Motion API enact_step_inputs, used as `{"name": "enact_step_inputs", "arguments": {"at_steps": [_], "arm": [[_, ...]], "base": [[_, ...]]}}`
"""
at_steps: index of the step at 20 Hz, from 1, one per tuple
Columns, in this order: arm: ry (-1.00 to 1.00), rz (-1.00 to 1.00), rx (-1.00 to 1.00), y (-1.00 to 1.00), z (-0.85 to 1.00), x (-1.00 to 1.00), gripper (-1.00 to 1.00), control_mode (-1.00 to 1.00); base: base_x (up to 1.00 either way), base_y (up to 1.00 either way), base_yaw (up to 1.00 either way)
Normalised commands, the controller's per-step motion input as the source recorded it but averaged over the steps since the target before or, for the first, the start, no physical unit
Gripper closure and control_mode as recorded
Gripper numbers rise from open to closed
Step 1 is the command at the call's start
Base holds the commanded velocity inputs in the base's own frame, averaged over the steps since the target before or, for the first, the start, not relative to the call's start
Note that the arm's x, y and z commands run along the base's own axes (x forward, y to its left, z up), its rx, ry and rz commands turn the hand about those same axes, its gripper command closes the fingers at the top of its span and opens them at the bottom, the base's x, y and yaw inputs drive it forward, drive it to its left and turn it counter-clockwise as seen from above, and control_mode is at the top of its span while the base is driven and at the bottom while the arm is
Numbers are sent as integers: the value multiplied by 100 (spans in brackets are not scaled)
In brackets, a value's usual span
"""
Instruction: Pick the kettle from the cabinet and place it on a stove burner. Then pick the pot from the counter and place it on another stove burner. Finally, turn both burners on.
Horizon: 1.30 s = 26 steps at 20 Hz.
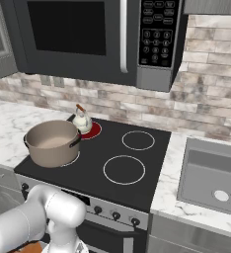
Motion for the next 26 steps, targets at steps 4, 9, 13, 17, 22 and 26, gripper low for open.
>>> {"name": "enact_step_inputs", "arguments": {"at_steps": [4, 9, 13, 17, 22, 26], "arm": [[0, 11, 0, 40, -10, -38, -100, -100], [0, 12, 0, 44, -9, -45, -100, -100], [0, 13, 0, 45, -11, -54, -100, -100], [0, 14, 0, 48, -11, -58, -100, -100], [-1, 10, 0, 46, -1, -49, -100, -100], [-4, 1, 7, 35, 1, -4, -100, -100]], "base": [[0, 0, 0], [0, 0, 0], [0, 0, 0], [0, 0, 0], [0, 0, 0], [0, 0, 0]]}}
